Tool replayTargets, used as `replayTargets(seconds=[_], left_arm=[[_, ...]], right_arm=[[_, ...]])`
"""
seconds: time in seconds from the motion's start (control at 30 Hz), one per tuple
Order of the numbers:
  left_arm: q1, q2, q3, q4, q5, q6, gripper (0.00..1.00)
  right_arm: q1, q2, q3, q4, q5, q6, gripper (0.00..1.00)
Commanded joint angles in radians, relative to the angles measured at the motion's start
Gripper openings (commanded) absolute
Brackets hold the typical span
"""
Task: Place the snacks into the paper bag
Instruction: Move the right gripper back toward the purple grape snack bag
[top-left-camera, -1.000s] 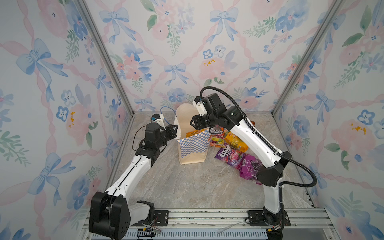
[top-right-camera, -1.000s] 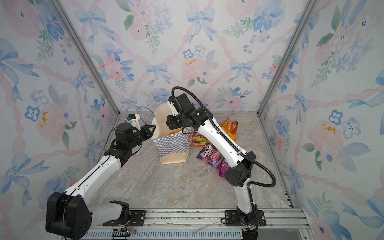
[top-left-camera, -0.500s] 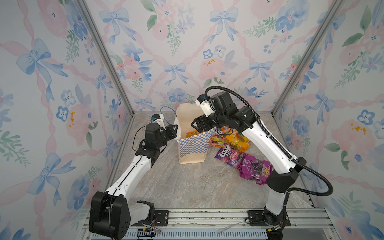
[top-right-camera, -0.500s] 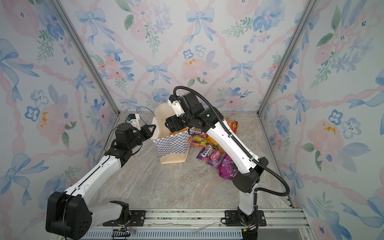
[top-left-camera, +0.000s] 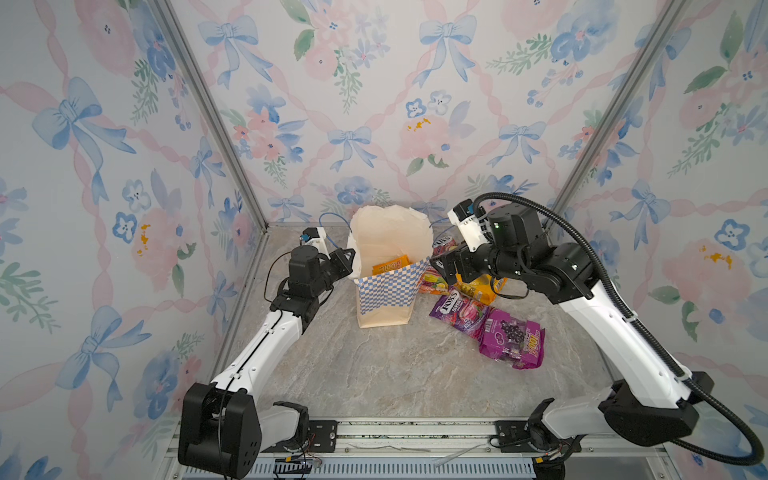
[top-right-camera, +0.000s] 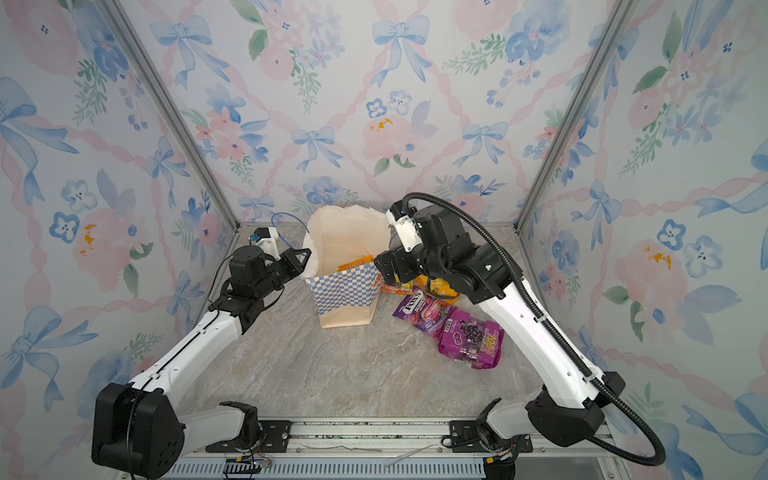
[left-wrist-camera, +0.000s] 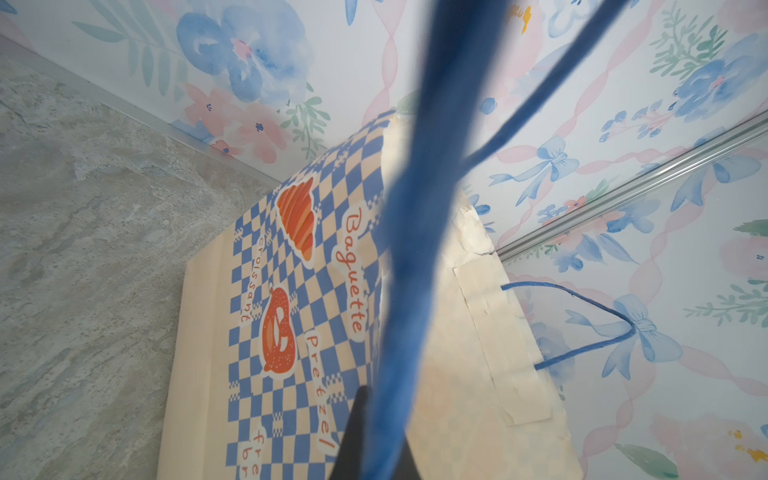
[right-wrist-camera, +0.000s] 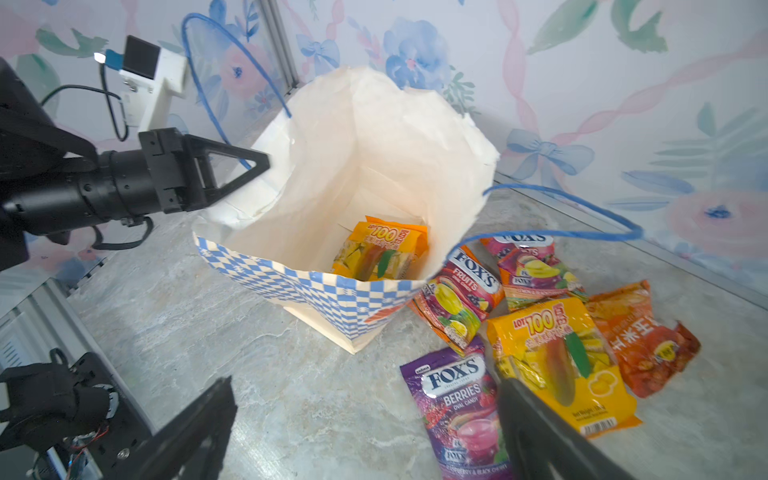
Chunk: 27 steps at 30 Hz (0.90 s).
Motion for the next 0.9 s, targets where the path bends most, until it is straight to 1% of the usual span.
replayTargets(seconds=[0.0,0.13,0.4,0.5,0.57,0.63,0.77,0.87], left_arm=[[0.014,0.002,-0.009,0.036,0.009,-0.007,0.0],[0.029,0.001,-0.014,0.038,0.01,-0.008,0.0],[0.064,-0.004,-0.024,0.038,0.024,-0.009,0.0],[0.071,-0.007,-0.025,0.038,0.03,-0.009,0.0],[0.073,-0.007,-0.025,0.038,0.033,-0.009,0.0],[0.075,-0.007,-0.025,0.038,0.035,-0.01,0.0],[0.079,-0.002,-0.024,0.038,0.044,-0.008,0.0],[0.081,0.005,-0.021,0.041,0.053,-0.008,0.0]], right_arm=[[-0.057,-0.08,-0.107,-0.031,0.067,0.074,0.96],[-0.114,-0.15,-0.224,-0.085,0.083,0.164,0.97],[-0.164,-0.204,-0.363,-0.28,0.225,0.356,0.97],[-0.233,-0.244,-0.432,-0.339,0.252,0.462,0.97],[-0.295,-0.289,-0.506,-0.353,0.246,0.552,0.97],[-0.35,-0.337,-0.587,-0.345,0.215,0.607,0.97],[-0.472,-0.441,-0.751,-0.303,0.12,0.654,0.97],[-0.558,-0.513,-0.839,-0.265,0.044,0.653,0.97]])
